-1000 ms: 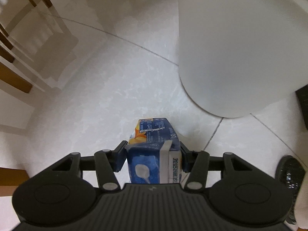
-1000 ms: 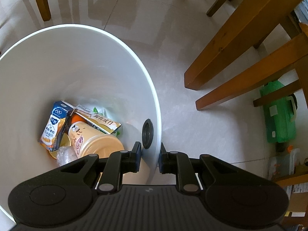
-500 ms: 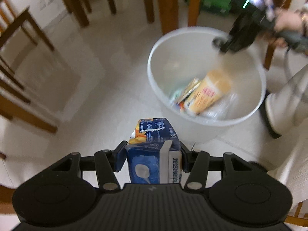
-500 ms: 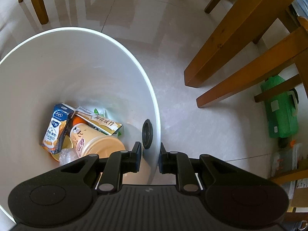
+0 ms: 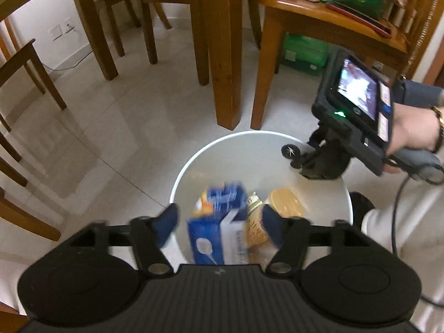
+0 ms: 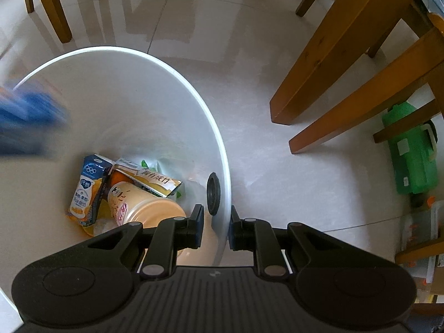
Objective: Collect trash
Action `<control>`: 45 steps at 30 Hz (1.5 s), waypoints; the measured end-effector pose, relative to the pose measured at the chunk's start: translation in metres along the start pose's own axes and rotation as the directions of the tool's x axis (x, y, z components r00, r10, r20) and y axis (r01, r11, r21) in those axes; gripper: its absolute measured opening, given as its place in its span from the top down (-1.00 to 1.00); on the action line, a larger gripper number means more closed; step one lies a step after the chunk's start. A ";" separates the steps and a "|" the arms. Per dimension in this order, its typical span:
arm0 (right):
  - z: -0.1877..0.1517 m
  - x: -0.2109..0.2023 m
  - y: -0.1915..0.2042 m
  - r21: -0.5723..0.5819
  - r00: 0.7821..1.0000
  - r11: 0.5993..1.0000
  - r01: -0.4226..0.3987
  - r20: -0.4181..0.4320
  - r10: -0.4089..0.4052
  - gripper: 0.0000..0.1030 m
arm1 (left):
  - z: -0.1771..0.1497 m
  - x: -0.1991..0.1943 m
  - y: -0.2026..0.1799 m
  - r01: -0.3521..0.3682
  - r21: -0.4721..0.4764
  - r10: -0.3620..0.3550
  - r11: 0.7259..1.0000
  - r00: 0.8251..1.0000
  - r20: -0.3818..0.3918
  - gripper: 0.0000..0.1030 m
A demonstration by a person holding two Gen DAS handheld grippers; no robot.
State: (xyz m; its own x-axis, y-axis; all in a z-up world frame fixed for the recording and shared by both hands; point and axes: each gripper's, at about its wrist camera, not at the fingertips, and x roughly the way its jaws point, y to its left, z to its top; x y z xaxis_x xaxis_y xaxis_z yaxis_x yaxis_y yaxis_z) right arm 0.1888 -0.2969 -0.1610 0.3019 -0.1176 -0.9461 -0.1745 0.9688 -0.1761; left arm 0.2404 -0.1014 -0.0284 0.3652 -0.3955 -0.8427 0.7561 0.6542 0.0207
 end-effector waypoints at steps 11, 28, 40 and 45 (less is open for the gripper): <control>0.000 0.001 -0.002 0.009 1.000 1.000 -0.012 -0.003 0.012 0.61 | -0.006 0.008 -0.011 -0.115 -0.080 0.113 0.990 0.993 -0.038 -0.80; -0.012 -0.028 -0.011 0.051 0.989 0.989 -0.142 -0.020 0.143 0.12 | -0.047 -0.017 -0.051 -0.309 -0.383 0.301 0.871 0.950 -0.081 -0.92; -0.051 -0.095 -0.009 0.132 0.988 0.981 -0.143 -0.035 0.149 -0.72 | -0.054 -0.033 -0.066 -0.435 -0.489 0.351 0.756 0.900 -0.258 -0.93; -0.062 -0.120 -0.011 0.179 0.985 0.971 -0.159 -0.036 0.168 -0.89 | -0.047 -0.047 -0.069 -0.435 -0.533 0.330 0.726 0.900 -0.285 -0.93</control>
State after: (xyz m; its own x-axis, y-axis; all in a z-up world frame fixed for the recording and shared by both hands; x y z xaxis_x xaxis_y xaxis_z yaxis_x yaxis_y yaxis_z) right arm 0.0963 -0.3075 -0.0624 0.2340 0.0391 -0.9714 -0.0497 0.9984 0.0282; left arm 0.1451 -0.0976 -0.0153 0.4231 0.0436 -0.9051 0.1002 0.9905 0.0945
